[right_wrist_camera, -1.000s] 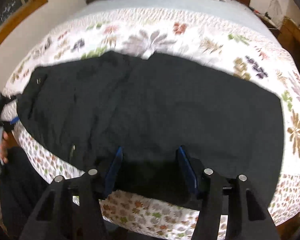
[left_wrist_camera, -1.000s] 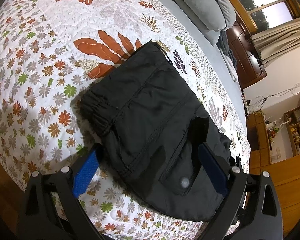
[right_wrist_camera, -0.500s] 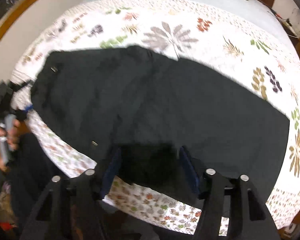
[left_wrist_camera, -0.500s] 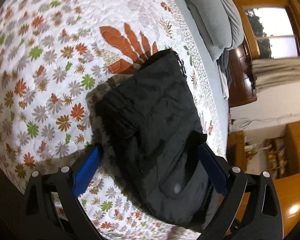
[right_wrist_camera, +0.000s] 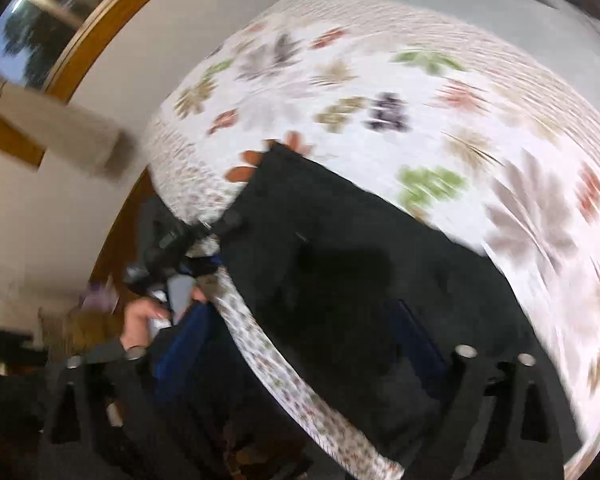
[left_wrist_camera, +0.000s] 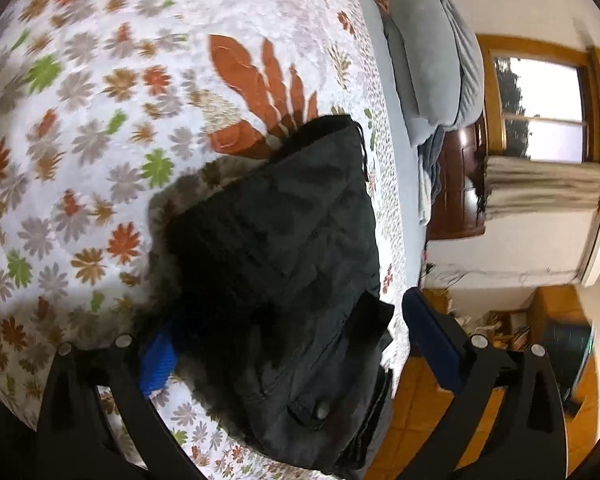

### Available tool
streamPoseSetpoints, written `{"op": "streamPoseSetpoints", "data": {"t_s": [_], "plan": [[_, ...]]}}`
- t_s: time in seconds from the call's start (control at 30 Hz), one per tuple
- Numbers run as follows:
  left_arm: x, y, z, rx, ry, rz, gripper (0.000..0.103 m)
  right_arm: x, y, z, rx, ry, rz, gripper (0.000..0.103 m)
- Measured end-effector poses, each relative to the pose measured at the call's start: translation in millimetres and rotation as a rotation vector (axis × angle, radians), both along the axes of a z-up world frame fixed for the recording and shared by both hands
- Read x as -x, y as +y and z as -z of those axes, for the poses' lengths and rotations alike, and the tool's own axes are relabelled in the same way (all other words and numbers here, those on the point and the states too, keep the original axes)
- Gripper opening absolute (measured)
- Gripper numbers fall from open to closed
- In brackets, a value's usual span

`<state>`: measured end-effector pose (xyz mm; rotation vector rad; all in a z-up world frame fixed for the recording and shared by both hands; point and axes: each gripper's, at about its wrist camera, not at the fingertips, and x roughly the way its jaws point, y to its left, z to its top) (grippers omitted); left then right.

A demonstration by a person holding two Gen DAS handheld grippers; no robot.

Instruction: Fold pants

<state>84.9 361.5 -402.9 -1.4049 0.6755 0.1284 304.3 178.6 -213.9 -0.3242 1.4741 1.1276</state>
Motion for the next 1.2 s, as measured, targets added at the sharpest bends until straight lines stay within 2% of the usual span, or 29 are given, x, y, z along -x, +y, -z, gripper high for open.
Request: {"op": "streamPoseSetpoints", "data": {"t_s": [0.1,0.23,0.33,0.5,0.63,0.83,0.87,0.93,0.97,1.0,1.07,1.13,1.2], "plan": [[3.3,0.3,1.7,0.016,-0.018,-0.014,0.1,-14.3,62.2,20.7,0.062,0.032,-0.137,0.099],[4.4,1.7,3.9,0.034,-0.022,-0.019,0.1,-25.3,142.0,74.1,0.178,0.092,-0.304,0.099],[4.2,3.0,4.8,0.034,-0.007,-0.016,0.099,-27.1,175.4,105.9,0.227,0.103,-0.389,0.099],[0.9,3.7,5.6,0.041,0.007,-0.029,0.097,-29.9,207.9,144.6,0.264,0.14,-0.48,0.099],[3.0,10.3,13.6,0.064,-0.001,-0.031,0.1,-25.6,221.0,162.9,0.287,0.169,-0.544,0.099],[-2.4,10.4,16.0,0.049,0.021,-0.031,0.1,-13.9,229.6,190.9,0.324,0.214,-0.602,0.097],[-4.3,9.8,15.0,0.048,0.025,-0.032,0.1,-13.0,229.2,192.9,0.328,0.214,-0.601,0.09],[-5.4,8.6,12.4,0.038,0.039,-0.036,0.095,-14.6,227.1,190.3,0.326,0.227,-0.587,0.069],[-5.0,6.4,9.8,0.029,0.062,-0.042,0.086,-17.6,224.6,187.0,0.325,0.228,-0.579,0.055],[-4.3,5.3,8.4,0.018,0.082,-0.045,0.079,-19.7,223.0,185.6,0.321,0.222,-0.571,0.045],[-2.0,5.2,9.0,0.028,0.106,-0.057,0.045,-23.3,216.6,173.5,0.31,0.212,-0.558,0.035],[1.0,6.4,12.7,0.081,0.081,-0.068,0.038,-25.3,208.7,157.0,0.29,0.205,-0.545,0.03],[-0.1,4.0,6.3,0.061,0.074,-0.063,0.035,-23.5,203.3,144.0,0.279,0.189,-0.542,0.027]]}}
